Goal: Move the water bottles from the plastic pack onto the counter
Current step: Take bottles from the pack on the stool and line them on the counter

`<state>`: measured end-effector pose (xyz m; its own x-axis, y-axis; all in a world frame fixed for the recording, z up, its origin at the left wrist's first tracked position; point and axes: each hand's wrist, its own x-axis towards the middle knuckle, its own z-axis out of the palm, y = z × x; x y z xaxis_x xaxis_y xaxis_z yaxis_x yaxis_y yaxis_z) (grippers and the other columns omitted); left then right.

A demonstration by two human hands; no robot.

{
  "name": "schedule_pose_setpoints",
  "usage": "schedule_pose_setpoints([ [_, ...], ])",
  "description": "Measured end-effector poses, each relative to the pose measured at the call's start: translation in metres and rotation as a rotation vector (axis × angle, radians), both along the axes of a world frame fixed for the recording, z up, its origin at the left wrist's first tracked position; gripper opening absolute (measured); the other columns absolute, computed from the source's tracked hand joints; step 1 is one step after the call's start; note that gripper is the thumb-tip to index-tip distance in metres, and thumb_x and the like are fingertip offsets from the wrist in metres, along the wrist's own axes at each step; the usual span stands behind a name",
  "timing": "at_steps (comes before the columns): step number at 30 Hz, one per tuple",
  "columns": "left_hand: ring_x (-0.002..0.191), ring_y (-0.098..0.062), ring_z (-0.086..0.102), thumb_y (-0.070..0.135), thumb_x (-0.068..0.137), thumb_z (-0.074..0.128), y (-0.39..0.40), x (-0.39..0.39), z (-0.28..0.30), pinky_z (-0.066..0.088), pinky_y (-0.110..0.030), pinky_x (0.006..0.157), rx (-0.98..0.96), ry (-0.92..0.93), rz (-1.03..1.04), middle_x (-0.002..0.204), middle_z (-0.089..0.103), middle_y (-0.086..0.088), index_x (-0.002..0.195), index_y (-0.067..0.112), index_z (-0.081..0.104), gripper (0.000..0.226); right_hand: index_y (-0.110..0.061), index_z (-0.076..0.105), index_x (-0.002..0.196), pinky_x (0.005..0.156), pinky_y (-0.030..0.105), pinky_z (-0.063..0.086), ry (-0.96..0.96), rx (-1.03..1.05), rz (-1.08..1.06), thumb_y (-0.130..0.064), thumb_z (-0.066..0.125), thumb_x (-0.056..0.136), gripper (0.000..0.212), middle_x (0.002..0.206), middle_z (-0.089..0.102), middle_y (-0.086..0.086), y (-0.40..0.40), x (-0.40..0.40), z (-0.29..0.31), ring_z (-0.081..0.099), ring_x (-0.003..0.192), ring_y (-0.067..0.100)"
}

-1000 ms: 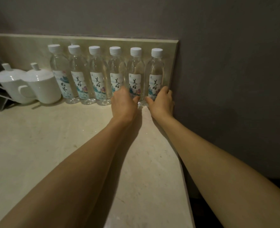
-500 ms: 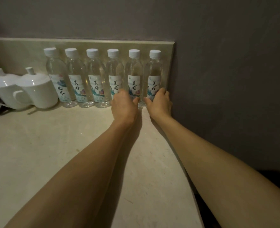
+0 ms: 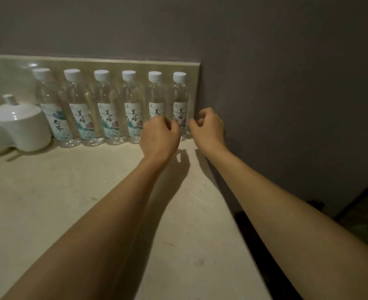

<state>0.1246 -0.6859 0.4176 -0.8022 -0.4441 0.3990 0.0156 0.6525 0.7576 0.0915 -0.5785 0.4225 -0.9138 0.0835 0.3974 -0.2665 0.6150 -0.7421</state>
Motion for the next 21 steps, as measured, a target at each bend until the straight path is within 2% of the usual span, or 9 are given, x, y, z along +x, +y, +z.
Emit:
schedule_pose_setpoints([
  [3,0.077,-0.031,0.069,0.035,0.095,0.047,0.026,0.008,0.006,0.058,-0.044,0.074,0.027,0.009,-0.061,0.075,0.07,-0.01,0.077,0.012,0.068,0.036,-0.011,0.057,0.115,0.074,0.023,0.034,0.076,-0.011,-0.062,-0.03,0.058,0.09,0.031,0.104,0.065,0.006,0.023,0.011,0.002,0.059,0.099,0.021],
  [8,0.083,-0.03,0.07,0.036,0.095,0.045,0.072,0.024,0.017,0.057,-0.043,0.078,0.032,0.027,-0.126,0.081,0.073,-0.01,0.082,0.011,0.07,0.038,-0.012,0.061,0.108,0.072,0.023,0.036,0.186,-0.07,-0.174,-0.028,0.058,0.09,0.024,0.091,0.065,0.0,0.076,0.032,0.003,0.062,0.092,0.021],
  [12,0.087,-0.032,0.072,0.039,0.094,0.044,0.121,0.033,0.019,0.058,-0.043,0.082,0.059,-0.003,-0.198,0.088,0.074,-0.01,0.086,0.013,0.07,0.037,-0.012,0.062,0.1,0.073,0.026,0.035,0.266,-0.098,-0.273,-0.024,0.057,0.089,0.016,0.086,0.069,0.006,0.138,0.047,0.002,0.063,0.088,0.026],
  [16,0.087,-0.031,0.071,0.041,0.09,0.046,0.192,0.043,0.014,0.057,-0.04,0.082,-0.043,-0.078,-0.237,0.088,0.074,-0.008,0.083,0.015,0.071,0.037,-0.012,0.062,0.095,0.07,0.027,0.035,0.295,-0.112,-0.32,-0.021,0.057,0.087,0.012,0.082,0.069,0.006,0.214,0.064,-0.009,0.063,0.085,0.027],
  [21,0.097,-0.035,0.067,0.045,0.089,0.05,0.305,0.057,-0.006,0.047,-0.034,0.075,-0.135,-0.151,-0.305,0.098,0.072,-0.008,0.088,0.02,0.07,0.031,-0.012,0.061,0.093,0.065,0.021,0.029,0.243,-0.114,-0.318,-0.019,0.056,0.088,0.01,0.079,0.066,0.003,0.312,0.086,-0.029,0.061,0.081,0.024],
])
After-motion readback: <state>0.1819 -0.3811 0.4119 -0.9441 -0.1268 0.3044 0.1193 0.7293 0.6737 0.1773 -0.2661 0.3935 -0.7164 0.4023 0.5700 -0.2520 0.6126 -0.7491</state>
